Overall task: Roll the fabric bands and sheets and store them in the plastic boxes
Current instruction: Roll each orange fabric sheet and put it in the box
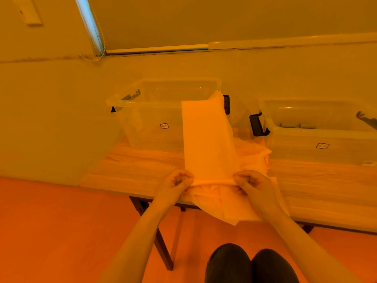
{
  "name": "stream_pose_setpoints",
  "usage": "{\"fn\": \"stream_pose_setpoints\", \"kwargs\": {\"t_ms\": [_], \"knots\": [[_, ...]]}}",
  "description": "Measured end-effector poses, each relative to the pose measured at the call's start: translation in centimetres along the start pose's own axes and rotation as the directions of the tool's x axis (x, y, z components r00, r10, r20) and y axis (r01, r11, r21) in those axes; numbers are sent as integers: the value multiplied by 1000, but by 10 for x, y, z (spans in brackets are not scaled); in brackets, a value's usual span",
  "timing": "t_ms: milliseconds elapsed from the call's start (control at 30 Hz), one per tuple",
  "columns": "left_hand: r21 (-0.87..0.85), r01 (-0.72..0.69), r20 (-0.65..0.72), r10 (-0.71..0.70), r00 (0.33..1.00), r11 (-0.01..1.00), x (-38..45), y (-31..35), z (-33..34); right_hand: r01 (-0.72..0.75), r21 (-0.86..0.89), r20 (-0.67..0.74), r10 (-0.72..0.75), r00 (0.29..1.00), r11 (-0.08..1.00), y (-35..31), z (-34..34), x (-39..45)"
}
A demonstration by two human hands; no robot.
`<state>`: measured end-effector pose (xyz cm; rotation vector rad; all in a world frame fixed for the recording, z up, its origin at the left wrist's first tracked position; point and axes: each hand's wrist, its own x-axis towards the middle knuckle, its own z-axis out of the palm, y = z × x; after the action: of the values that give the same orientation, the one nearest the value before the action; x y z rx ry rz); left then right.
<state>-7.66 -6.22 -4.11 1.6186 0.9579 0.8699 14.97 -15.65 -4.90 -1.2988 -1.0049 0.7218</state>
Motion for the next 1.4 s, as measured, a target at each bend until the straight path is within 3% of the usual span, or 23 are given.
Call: {"fn": "stream_pose_setpoints", "kwargs": {"t_ms": [300, 500, 700, 1000, 1267, 1400], "knots": [[-6, 12, -6, -12, 1000, 1000, 1, 0, -2, -19, -112, 3, 19, 1000, 994, 3, -4, 2], [-36, 13, 27, -12, 1000, 999, -3, 4, -1, -86, -57, 33, 88, 996, 995, 0, -4, 0], [-23, 26, 31, -25, 999, 999, 0, 4, 2, -46, -104, -50, 40, 998, 994, 3, -5, 3], [-39, 28, 38, -26, 999, 999, 2, -1, -1, -6, -100, -5, 6, 1000, 995, 0, -5, 1], [-47, 27, 42, -25, 999, 999, 0, 1, -3, -84, -24, 35, 84, 996, 996, 1, -5, 2], [-50, 50, 63, -47, 997, 997, -3, 5, -2, -56, -82, 23, 58, 998, 995, -1, -7, 1]]}}
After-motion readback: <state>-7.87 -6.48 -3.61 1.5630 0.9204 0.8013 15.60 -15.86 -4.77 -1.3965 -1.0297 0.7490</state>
